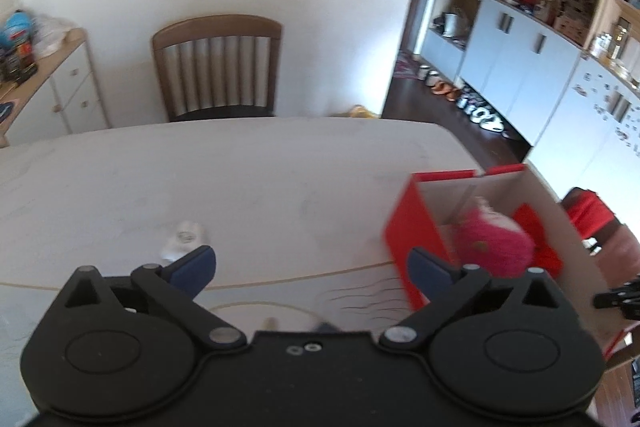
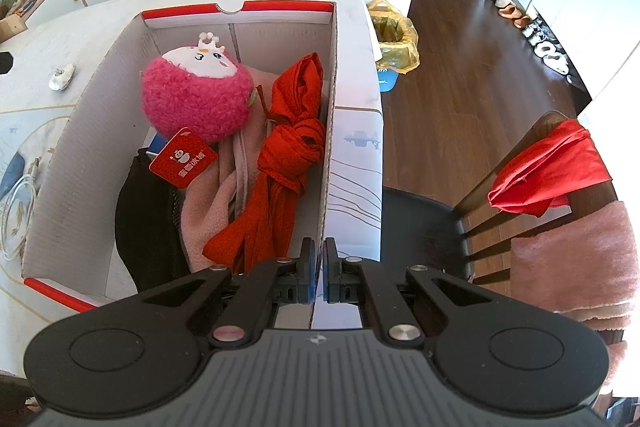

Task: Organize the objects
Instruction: 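Open the left gripper and move it to the small white plush, then grasp the small white plush with the left gripper, then carry the white plush toward the shoebox with the left gripper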

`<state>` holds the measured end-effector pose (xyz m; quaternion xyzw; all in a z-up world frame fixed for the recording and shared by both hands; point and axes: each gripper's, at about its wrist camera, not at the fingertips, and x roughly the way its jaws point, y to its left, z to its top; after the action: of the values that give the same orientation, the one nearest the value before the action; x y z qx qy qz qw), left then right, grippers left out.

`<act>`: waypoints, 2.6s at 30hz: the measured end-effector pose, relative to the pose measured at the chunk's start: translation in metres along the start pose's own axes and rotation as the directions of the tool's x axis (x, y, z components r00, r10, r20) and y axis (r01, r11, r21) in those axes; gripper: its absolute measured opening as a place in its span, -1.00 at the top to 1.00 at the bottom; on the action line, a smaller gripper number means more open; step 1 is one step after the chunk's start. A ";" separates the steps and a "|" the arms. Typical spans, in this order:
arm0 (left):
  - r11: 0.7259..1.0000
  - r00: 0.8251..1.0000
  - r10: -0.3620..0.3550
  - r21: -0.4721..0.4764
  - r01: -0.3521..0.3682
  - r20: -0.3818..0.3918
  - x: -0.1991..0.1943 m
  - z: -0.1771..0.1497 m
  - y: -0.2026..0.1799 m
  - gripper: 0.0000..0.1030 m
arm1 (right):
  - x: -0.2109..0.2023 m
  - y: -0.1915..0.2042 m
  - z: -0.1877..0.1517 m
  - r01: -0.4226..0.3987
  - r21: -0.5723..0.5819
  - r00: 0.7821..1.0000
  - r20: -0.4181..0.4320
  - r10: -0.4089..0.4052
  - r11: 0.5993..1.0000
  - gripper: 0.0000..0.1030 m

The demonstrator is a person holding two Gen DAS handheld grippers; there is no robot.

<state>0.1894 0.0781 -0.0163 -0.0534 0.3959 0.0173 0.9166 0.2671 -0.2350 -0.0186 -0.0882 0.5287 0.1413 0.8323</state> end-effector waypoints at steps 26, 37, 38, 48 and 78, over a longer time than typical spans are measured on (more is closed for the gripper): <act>0.985 0.982 0.148 -0.076 -0.158 -0.119 0.134 -0.022 0.095 -0.96 | 0.012 0.004 0.003 0.029 0.021 0.998 -0.061 -0.028 0.999 0.94; 0.985 0.981 0.144 -0.073 -0.155 -0.131 0.151 -0.024 0.101 -0.48 | 0.013 0.006 0.005 0.044 0.016 0.996 -0.076 -0.042 0.999 0.94; 0.985 0.981 0.148 -0.075 -0.158 -0.128 0.150 -0.023 0.101 -0.46 | 0.013 0.006 0.005 0.045 0.015 0.996 -0.077 -0.043 0.999 0.94; 0.981 0.982 0.161 -0.089 -0.170 -0.102 0.139 -0.025 0.099 0.01 | 0.014 0.007 0.005 0.047 0.013 0.996 -0.079 -0.046 0.999 0.93; 0.999 0.998 0.004 -0.034 -0.006 -0.065 0.017 -0.014 -0.011 0.03 | 0.014 0.007 0.003 0.042 -0.002 0.998 -0.048 -0.042 0.999 0.93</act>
<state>0.1919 0.0651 -0.0373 -0.0688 0.4252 0.0245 0.9022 0.2733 -0.2252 -0.0299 -0.1029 0.5463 0.1218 0.8222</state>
